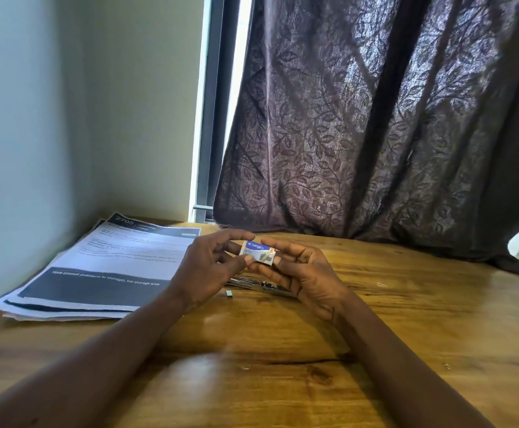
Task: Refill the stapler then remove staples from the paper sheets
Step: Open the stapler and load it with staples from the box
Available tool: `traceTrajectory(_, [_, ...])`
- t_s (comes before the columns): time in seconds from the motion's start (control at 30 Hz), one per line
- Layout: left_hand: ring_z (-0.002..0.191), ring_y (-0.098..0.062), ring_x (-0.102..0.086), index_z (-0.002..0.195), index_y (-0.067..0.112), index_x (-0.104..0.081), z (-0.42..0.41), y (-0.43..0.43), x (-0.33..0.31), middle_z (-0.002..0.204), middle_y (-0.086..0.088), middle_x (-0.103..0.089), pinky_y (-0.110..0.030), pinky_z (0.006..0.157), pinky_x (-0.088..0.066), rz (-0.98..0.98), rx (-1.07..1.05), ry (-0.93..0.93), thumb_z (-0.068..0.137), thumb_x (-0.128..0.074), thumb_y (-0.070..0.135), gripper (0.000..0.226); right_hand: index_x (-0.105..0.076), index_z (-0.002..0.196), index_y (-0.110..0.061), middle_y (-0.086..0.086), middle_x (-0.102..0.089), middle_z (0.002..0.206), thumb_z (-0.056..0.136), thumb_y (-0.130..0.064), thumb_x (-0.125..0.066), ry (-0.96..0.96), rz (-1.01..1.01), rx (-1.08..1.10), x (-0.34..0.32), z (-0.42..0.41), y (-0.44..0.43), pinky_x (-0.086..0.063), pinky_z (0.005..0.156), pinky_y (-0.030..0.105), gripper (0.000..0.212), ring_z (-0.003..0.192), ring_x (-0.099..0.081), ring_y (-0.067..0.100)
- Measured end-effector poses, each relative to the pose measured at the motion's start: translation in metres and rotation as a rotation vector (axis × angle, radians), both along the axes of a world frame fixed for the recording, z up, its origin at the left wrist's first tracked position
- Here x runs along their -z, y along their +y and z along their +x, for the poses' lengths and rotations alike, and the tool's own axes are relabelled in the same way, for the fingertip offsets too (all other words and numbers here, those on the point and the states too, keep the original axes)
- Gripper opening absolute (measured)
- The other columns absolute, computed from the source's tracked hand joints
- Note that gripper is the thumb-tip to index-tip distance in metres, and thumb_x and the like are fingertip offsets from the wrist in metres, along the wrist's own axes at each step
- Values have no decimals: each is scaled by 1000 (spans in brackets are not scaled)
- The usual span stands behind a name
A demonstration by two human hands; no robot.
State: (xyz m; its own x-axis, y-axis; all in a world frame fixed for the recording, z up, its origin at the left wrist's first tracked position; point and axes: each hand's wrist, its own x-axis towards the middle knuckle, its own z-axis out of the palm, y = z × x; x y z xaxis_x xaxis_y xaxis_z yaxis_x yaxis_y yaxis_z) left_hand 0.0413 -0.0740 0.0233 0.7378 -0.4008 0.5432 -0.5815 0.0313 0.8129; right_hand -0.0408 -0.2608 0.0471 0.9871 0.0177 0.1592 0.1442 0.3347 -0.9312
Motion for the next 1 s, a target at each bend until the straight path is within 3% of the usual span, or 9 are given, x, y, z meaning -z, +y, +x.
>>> traceTrajectory(0.17, [79, -23, -76, 119, 24, -72, 0, 0, 0, 93, -4, -79, -37, 73, -63, 16, 15, 30, 84, -80, 14, 37, -67, 116, 10, 32, -72, 109, 84, 5, -65, 56, 22, 92, 2, -1, -2, -62, 67, 25, 32, 87, -77, 35])
traceTrajectory(0.3, [78, -25, -76, 117, 17, -73, -2, 1, -2, 93, -8, -80, -39, 75, -64, -17, 56, 84, 89, -75, 11, 29, -70, 108, 7, 31, -73, 107, 79, 0, -68, 61, 20, 107, 2, 0, -3, -63, 68, 26, 30, 83, -77, 33])
traceTrajectory(0.37, [76, -24, -76, 115, 14, -74, -2, 0, -3, 93, -8, -80, -36, 73, -63, -34, 56, 104, 91, -72, 8, 25, -71, 107, 7, 31, -73, 106, 90, 5, -59, 74, 19, 104, 1, 3, -5, -64, 71, 27, 21, 84, -77, 34])
traceTrajectory(0.47, [80, -27, -76, 114, 14, -75, -2, 0, -3, 94, -8, -80, -36, 73, -63, -28, 38, 101, 90, -73, 8, 24, -68, 112, 6, 30, -73, 108, 96, -1, -45, 92, 6, 79, -1, 3, -7, -64, 76, 30, 29, 91, -76, 36])
traceTrajectory(0.57, [77, -23, -76, 113, 14, -75, -1, 0, -1, 93, -8, -79, -38, 75, -63, -16, 41, 106, 90, -74, 9, 24, -66, 126, -6, 27, -72, 115, 94, -17, -61, 57, -36, 59, -2, 1, -8, -64, 76, 32, 34, 95, -75, 35])
traceTrajectory(0.7, [72, -21, -74, 113, 13, -75, -1, -1, -2, 93, -10, -80, -39, 76, -64, -21, 69, 133, 91, -73, 8, 23, -69, 124, -5, 23, -74, 108, 81, -1, -72, 19, -53, 77, -2, 2, -9, -64, 72, 29, 43, 88, -76, 28])
traceTrajectory(0.8, [77, -21, -76, 114, 9, -74, -2, -1, -3, 92, -12, -80, -36, 77, -64, -65, 113, 214, 92, -70, 3, 23, -71, 115, 1, 23, -75, 107, 84, 7, -68, 11, -84, 100, 0, 3, -9, -64, 74, 27, 32, 87, -76, 24])
traceTrajectory(1.0, [88, -28, -78, 114, 6, -72, -6, 0, -8, 100, -17, -79, -35, 79, -64, -136, 199, 429, 95, -64, 2, 21, -70, 115, 4, 24, -74, 109, 82, 4, -69, 20, -79, 105, 2, 6, -12, -63, 80, 29, 33, 89, -75, 23])
